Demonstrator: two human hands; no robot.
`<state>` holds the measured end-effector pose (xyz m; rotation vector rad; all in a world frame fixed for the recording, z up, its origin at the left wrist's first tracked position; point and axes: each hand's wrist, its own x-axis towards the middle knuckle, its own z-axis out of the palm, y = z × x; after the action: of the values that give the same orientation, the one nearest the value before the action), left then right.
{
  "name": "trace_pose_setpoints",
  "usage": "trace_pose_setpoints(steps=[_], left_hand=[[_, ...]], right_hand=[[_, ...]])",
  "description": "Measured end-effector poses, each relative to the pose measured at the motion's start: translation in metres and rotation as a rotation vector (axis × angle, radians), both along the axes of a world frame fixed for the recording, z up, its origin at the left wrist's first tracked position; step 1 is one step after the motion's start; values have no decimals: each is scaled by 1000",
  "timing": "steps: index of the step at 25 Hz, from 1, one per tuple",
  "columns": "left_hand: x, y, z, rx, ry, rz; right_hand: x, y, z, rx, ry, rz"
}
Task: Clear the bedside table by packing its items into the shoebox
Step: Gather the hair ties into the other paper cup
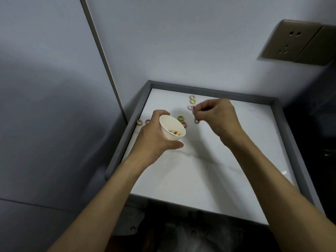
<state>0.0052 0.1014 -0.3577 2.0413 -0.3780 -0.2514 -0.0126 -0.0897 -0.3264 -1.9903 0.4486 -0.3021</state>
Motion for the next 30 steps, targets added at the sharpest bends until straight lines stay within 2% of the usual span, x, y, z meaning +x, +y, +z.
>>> trace_pose_setpoints(steps=[2, 5, 7, 11, 14, 17, 20, 22, 27, 30], left_hand=[[-1, -2, 1, -17, 12, -6], [-1, -2, 1, -54, 32, 7], [1, 1, 1, -63, 33, 21], [10, 14, -1, -121, 26, 110], [15, 21, -2, -155, 21, 164], [20, 24, -3, -171, 22, 198], [20, 25, -5, -175, 20, 192], [20, 24, -5, -172, 17, 176], [18, 23, -5, -138, 7, 141], [17, 21, -5, -108, 10, 121]], right_hand=[[-2, 15, 17, 145, -89, 109], [-8, 43, 21, -40, -25, 319], [-6, 48, 18, -105, 15, 381], [10, 29, 9, -36, -82, 205], [22, 18, -19, -250, 9, 125], [27, 23, -49, -422, 167, 199], [30, 33, -57, -517, 94, 190], [32, 34, -57, -509, 103, 174], [37, 32, -52, -468, 287, 149], [31, 25, -43, -473, 268, 99]])
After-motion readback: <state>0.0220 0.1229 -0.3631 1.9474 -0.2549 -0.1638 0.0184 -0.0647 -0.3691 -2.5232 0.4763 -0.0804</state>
